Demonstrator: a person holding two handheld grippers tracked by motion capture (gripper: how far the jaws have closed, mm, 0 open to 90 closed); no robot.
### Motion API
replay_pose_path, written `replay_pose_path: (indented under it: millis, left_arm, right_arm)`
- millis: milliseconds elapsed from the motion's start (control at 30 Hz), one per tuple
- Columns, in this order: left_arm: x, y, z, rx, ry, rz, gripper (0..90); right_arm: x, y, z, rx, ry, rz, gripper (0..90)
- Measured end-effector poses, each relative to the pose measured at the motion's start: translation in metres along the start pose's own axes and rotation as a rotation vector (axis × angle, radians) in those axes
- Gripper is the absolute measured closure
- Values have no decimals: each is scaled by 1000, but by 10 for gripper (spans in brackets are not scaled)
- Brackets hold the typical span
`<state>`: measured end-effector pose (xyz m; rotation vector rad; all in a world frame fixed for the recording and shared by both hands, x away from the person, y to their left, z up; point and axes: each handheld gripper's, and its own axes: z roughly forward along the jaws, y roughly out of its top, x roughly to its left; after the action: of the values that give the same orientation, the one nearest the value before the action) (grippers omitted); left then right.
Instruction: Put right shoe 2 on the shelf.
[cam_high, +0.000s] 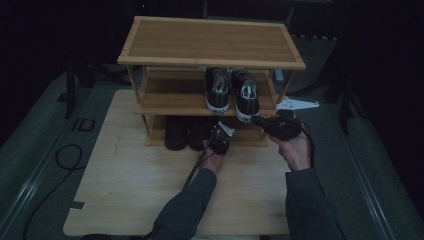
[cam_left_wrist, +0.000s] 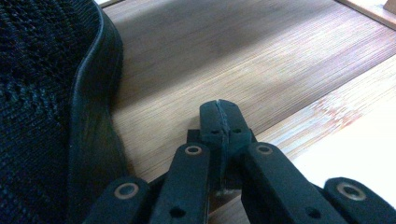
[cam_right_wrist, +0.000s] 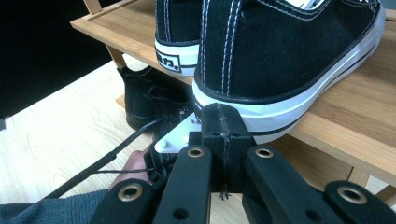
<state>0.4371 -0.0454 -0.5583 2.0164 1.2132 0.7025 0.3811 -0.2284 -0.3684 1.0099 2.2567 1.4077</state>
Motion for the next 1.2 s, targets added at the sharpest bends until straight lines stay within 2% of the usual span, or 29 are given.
replay_pose_path:
  millis: [700, 1200]
  left_arm:
    - [1, 0, 0, 3, -2, 2, 900]
    - [0, 0, 0, 3, 1, -2, 900]
  right_arm:
    - [6, 4, 11, 0, 15, 3, 900]
    - [1, 5, 15, 4, -14, 6, 900]
